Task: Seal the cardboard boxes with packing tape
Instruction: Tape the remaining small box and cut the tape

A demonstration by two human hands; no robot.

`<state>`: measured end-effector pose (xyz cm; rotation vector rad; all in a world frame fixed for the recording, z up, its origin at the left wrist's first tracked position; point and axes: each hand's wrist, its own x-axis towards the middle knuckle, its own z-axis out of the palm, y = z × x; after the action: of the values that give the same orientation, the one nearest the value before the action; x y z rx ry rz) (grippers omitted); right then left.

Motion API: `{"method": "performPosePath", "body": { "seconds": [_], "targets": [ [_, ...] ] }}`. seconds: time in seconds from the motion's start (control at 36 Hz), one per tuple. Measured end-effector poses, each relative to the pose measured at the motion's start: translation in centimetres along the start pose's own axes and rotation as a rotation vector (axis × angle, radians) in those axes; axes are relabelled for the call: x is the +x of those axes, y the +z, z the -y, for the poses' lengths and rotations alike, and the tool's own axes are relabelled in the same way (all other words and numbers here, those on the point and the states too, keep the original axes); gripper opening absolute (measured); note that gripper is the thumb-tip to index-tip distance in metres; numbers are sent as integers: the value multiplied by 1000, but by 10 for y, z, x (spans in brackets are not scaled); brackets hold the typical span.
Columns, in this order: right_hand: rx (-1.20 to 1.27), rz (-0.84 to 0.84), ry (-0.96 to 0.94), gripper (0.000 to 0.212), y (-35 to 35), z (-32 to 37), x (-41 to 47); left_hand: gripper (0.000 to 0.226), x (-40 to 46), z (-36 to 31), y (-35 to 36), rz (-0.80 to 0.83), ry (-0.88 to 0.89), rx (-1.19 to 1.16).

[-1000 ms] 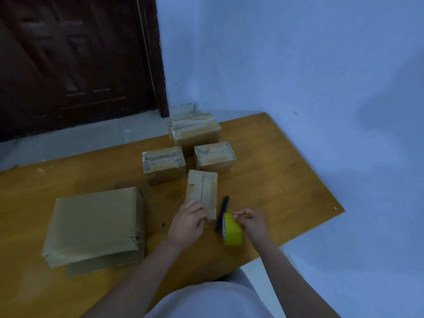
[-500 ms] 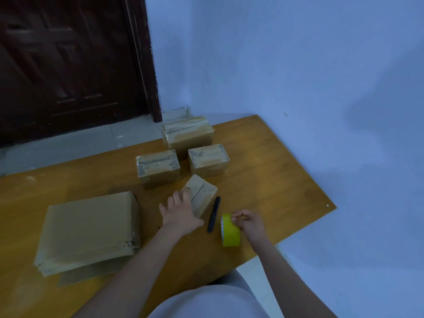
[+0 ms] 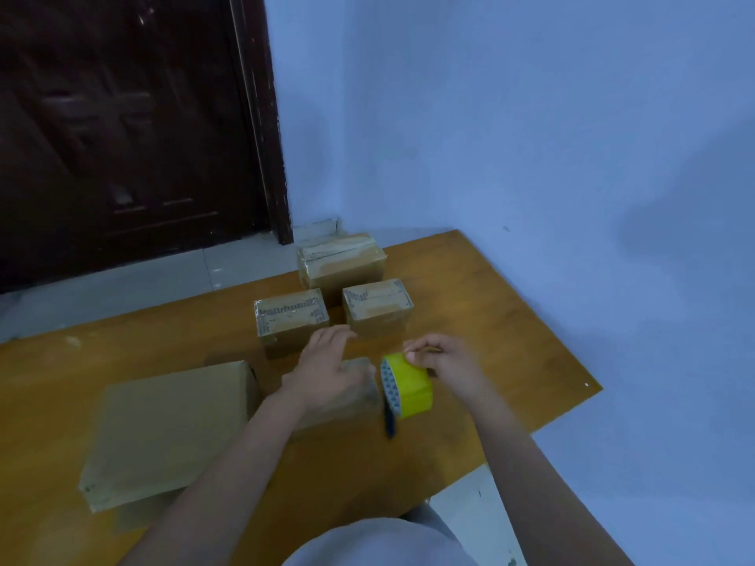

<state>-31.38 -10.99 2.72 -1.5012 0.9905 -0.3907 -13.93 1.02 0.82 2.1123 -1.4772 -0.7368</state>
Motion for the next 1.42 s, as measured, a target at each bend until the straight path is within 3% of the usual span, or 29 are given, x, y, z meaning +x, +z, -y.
{"method": "performPosePath", "body": {
  "seconds": [0.06, 0.11, 0.22, 0.36, 0.5, 0.58, 0.67, 0.81, 0.89, 0.97, 1.08, 1.14, 1.19, 1.25, 1.33, 1.42],
  "targets": [
    [-63, 33, -45, 22, 8, 15, 0, 63, 4, -19, -4, -17, 42, -159],
    [-96, 36, -86, 23, 13, 27, -1, 57, 9, -32, -5, -33, 81, -176],
    [-50, 15, -121, 25, 15, 42, -3, 36, 12, -48, -7, -177, 117, -335],
    [17, -37, -117, 18, 12, 45, -5, 20, 14, -50, -11, -226, 105, -354],
    [-23, -157, -167, 8, 11, 43, -5, 37, 17, -61, -17, -232, 134, -251],
    [-76, -222, -217, 28, 16, 47, -11, 34, 25, -64, -18, -268, 91, -266],
    [-45, -180, -122, 51, 17, 51, -20, 33, 33, -62, -21, -283, -2, -359],
    [-13, -55, -125, 37, 10, 48, -34, 27, 42, -60, -23, -183, -232, -592],
    [148, 21, -139, 21, 4, 47, -39, 27, 44, -63, -24, -87, -333, -723],
    [159, 63, -211, 22, 1, 46, -40, 23, 45, -66, -26, -4, -389, -772],
    [206, 14, -230, 31, 3, 48, -42, 27, 57, -62, -33, -138, -315, -673],
    [165, -13, -171, 40, 2, 47, -43, 31, 62, -61, -39, -197, -281, -663],
    [-63, -24, -90, 52, 4, 40, -44, 29, 66, -58, -43, -221, -271, -687],
    [-292, -46, -24, 42, 8, 32, -44, 27, 67, -56, -43, -247, -247, -681],
    [-353, -68, 53, 46, 13, 24, -45, 31, 64, -50, -33, -258, -160, -526],
    [-360, -38, 30, 44, 11, 19, -49, 35, 63, -43, -24, -224, -111, -549]
  ]
}}
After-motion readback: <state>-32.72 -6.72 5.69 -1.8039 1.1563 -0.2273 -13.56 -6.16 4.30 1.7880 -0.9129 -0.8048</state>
